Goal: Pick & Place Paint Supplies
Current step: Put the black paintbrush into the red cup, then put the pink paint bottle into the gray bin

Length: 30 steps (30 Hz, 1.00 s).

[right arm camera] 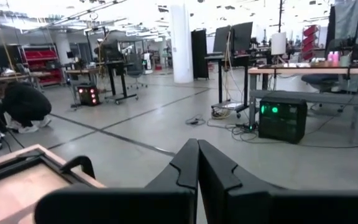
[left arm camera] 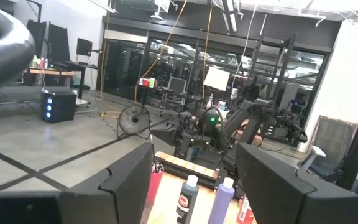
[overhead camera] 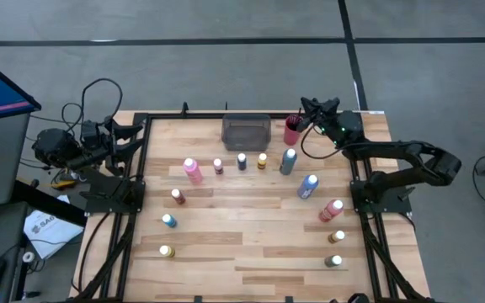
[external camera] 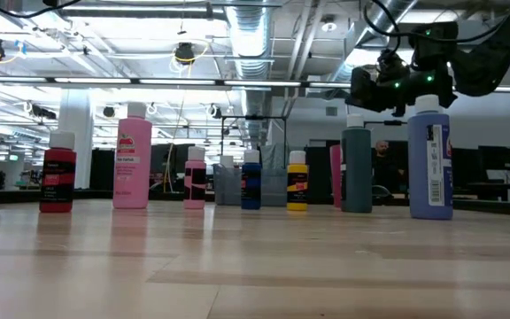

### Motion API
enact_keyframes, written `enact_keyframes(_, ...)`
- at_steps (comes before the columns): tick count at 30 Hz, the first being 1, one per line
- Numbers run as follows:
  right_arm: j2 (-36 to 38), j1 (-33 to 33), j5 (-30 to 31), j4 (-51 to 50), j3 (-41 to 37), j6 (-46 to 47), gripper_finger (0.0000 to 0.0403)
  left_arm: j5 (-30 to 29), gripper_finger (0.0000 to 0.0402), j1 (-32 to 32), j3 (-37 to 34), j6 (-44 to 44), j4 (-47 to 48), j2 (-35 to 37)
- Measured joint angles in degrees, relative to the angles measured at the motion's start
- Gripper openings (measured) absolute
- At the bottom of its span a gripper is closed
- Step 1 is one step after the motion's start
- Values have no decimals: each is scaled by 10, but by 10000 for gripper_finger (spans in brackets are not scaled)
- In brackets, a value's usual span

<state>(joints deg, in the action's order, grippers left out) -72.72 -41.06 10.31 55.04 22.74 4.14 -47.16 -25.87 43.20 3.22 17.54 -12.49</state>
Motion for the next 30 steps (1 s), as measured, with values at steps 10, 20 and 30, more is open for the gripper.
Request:
enact_keyframes(10, 29, 1, 1, -14, 0, -10, 86, 0, 225, 0, 0, 0, 0, 0)
enact_keyframes(20, 206, 34, -49, -54, 32, 39, 159, 0, 225, 0, 0, 2, 0, 0)
enact_keyframes(30, 420, -60, -208, -383, 30, 56, 11, -10, 225, 0, 0, 2, 0, 0)
